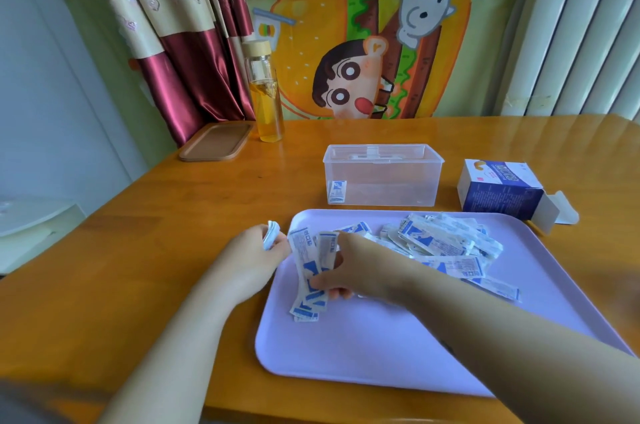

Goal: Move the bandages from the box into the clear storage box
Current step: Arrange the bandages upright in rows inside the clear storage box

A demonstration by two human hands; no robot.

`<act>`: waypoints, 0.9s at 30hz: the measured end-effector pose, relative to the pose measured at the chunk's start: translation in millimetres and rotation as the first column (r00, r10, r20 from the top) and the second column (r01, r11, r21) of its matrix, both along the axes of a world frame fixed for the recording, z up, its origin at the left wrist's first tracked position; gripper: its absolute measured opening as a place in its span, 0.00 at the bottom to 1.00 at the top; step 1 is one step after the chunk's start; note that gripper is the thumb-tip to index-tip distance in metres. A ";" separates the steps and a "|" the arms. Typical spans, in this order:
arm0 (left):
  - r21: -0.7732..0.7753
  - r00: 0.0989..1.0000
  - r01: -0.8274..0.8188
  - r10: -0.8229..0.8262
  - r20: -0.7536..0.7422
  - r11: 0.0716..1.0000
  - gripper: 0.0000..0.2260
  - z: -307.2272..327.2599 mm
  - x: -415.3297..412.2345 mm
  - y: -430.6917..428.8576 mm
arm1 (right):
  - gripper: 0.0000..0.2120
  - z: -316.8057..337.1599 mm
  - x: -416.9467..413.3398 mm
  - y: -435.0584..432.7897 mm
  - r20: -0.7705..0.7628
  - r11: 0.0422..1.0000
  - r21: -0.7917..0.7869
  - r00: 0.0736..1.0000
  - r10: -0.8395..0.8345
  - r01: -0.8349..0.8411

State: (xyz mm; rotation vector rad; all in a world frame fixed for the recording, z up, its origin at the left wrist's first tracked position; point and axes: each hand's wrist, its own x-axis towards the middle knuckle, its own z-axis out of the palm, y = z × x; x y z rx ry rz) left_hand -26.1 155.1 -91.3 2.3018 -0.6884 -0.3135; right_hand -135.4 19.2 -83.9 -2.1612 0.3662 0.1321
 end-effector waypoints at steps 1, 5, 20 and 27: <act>-0.008 1.000 0.008 -0.008 -0.027 1.000 0.10 1.4 -2.6 -0.6 | 0.05 0.7 2.1 3.5 -0.015 1.000 0.010 1.000 0.009 -0.009; 0.043 0.999 0.048 -0.047 -0.023 0.998 0.11 -4.3 -7.5 0.1 | 0.22 -2.6 9.7 4.5 -0.101 0.998 -0.023 0.994 0.048 -0.051; 0.073 0.996 0.067 -0.071 0.045 0.995 0.11 -8.3 -10.2 4.3 | 0.24 0.3 68.7 -64.7 -0.241 0.674 -0.681 0.957 0.160 -0.285; 0.139 0.993 0.118 -0.120 0.005 0.983 0.03 -10.1 -16.3 -4.6 | 0.19 12.6 81.5 -61.5 -0.403 0.610 -0.690 0.907 0.124 -0.391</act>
